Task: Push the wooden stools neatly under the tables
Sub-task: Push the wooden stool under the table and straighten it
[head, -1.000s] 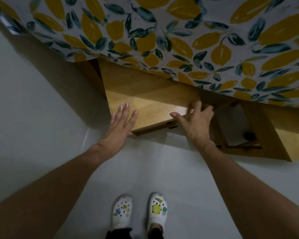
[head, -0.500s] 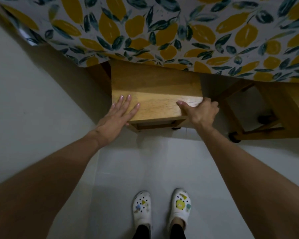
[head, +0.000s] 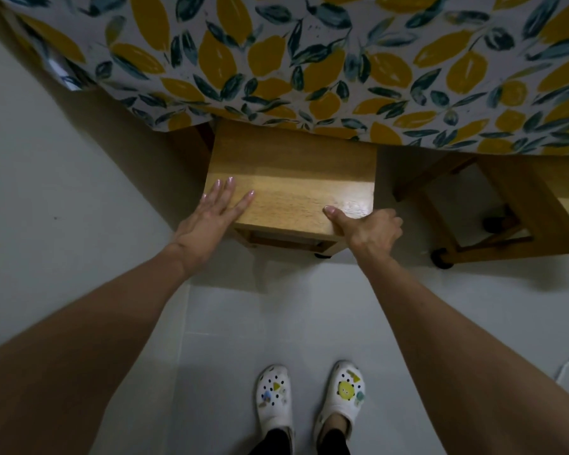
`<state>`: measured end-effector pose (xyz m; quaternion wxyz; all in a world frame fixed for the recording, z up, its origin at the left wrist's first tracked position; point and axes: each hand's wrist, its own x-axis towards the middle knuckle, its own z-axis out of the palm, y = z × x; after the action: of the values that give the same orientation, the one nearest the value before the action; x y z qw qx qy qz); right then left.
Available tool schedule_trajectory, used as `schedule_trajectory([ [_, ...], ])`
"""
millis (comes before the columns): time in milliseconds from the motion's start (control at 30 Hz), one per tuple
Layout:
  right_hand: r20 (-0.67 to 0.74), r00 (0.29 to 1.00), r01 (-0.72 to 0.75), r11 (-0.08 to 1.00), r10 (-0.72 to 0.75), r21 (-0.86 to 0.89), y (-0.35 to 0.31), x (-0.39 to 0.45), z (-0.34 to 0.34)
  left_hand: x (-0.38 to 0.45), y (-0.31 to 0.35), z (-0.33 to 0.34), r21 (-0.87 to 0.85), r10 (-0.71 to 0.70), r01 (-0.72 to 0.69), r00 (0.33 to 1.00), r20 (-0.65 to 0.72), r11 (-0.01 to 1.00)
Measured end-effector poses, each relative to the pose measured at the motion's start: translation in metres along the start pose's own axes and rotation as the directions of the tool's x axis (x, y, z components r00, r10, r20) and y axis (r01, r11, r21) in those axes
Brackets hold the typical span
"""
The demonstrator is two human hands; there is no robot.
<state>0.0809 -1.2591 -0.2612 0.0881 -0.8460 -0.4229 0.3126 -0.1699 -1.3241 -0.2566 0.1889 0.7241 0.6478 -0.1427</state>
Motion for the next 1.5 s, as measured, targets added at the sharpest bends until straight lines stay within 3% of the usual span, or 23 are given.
schedule_trajectory([
  [100,-0.040,0.998,0.055,0.997,-0.057,-0.050,0.001,-0.009,0.002,0.001,-0.004,0.001,0.003,0.014,-0.014,1.000,0.001,1.000],
  [167,-0.108,0.961,0.237,0.960,-0.254,-0.152,0.004,-0.018,0.005,0.001,-0.005,0.005,-0.021,0.024,-0.024,1.000,-0.014,0.999],
  [200,-0.094,0.910,0.377,0.901,-0.403,-0.216,0.006,-0.024,0.008,0.001,-0.005,0.008,-0.049,0.016,-0.017,1.000,-0.023,0.999],
  [267,0.111,0.779,0.617,0.721,-0.618,-0.316,0.015,-0.032,0.019,0.001,-0.001,0.011,-0.086,-0.032,0.029,0.999,-0.041,0.996],
  [333,0.285,0.697,0.714,0.598,-0.658,-0.364,0.026,-0.031,0.030,0.001,0.004,0.016,-0.102,-0.093,0.087,0.994,-0.058,0.991],
  [500,0.317,0.695,0.710,0.549,-0.645,-0.441,0.033,-0.014,0.035,0.006,0.009,0.024,-0.100,-0.112,0.099,0.984,-0.137,0.990],
  [1000,0.352,0.641,0.760,0.497,-0.682,-0.419,0.036,0.009,0.021,0.013,0.028,0.017,-0.143,-0.156,0.146,0.986,-0.060,0.979],
  [1500,0.375,0.548,0.835,0.467,-0.748,-0.290,0.047,0.006,-0.017,-0.007,0.061,0.011,-0.383,-0.183,0.131,0.978,-0.102,0.914],
])
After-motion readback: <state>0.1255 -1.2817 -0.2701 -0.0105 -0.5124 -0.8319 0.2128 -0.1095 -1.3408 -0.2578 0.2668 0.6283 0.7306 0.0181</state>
